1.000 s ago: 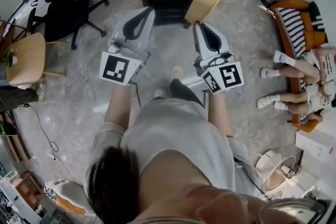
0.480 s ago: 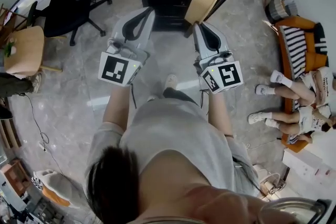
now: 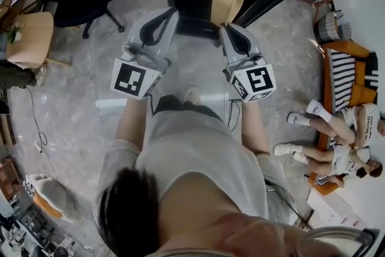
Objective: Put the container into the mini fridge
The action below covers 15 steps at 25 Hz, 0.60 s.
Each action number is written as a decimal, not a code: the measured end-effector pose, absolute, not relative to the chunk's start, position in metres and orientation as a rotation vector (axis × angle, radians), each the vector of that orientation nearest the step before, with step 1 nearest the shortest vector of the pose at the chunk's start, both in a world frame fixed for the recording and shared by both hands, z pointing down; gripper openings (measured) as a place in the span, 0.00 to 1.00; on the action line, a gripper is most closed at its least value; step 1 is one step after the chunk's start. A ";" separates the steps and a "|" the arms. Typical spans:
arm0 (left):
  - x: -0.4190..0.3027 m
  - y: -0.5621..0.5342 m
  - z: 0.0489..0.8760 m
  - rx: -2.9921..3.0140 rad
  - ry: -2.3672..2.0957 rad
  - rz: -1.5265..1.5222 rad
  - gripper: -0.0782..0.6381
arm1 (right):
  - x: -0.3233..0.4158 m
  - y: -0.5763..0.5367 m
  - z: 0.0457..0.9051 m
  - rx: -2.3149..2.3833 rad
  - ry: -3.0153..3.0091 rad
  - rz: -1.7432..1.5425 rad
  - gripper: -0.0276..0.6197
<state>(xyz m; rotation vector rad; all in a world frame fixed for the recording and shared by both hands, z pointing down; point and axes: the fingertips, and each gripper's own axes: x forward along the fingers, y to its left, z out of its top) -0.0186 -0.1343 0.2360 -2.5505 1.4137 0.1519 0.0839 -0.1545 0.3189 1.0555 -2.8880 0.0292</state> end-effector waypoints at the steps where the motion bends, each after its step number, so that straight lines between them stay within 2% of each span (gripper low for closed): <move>1: -0.019 -0.136 0.238 -2.547 1.421 0.145 0.11 | 0.083 -0.159 0.324 1.039 -2.876 0.027 0.05; 15: -0.044 -0.171 0.270 -2.618 1.439 0.077 0.11 | 0.049 -0.203 0.409 0.880 -2.605 0.010 0.05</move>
